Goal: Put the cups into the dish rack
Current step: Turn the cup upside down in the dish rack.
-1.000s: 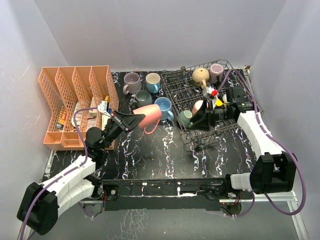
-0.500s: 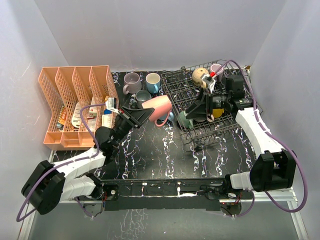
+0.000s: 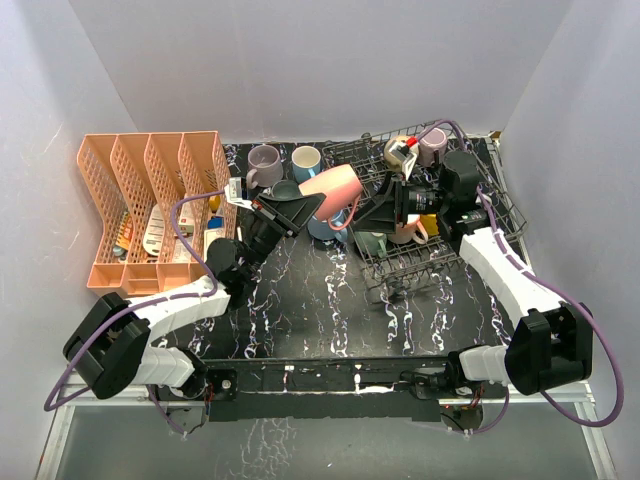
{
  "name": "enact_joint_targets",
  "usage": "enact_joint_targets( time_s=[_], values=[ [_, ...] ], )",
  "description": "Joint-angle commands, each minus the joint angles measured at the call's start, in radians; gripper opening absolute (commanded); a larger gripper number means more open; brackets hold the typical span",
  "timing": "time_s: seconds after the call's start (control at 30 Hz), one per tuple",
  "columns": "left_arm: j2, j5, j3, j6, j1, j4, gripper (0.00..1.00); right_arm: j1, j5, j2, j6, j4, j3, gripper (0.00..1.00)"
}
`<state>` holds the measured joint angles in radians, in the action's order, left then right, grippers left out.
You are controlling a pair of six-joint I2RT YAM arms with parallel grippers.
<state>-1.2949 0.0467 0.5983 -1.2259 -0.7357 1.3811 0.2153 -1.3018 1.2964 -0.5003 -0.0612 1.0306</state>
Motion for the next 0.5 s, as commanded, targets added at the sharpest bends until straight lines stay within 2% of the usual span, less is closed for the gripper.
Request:
enact_joint_targets(
  time_s=[0.0,0.33,0.47],
  values=[
    [0.006,-0.070,0.072,-0.003,-0.017,0.261,0.00,0.035,0.082,-0.015,-0.207,-0.263,-0.021,0.72],
    [-0.067,-0.109,0.122,-0.002,-0.067,0.328,0.00,0.071,0.108,0.028,-0.444,-0.547,-0.094,0.69],
    [-0.112,-0.112,0.141,-0.009,-0.083,0.350,0.00,0.078,0.117,0.025,-0.457,-0.579,-0.108,0.64]
  ],
)
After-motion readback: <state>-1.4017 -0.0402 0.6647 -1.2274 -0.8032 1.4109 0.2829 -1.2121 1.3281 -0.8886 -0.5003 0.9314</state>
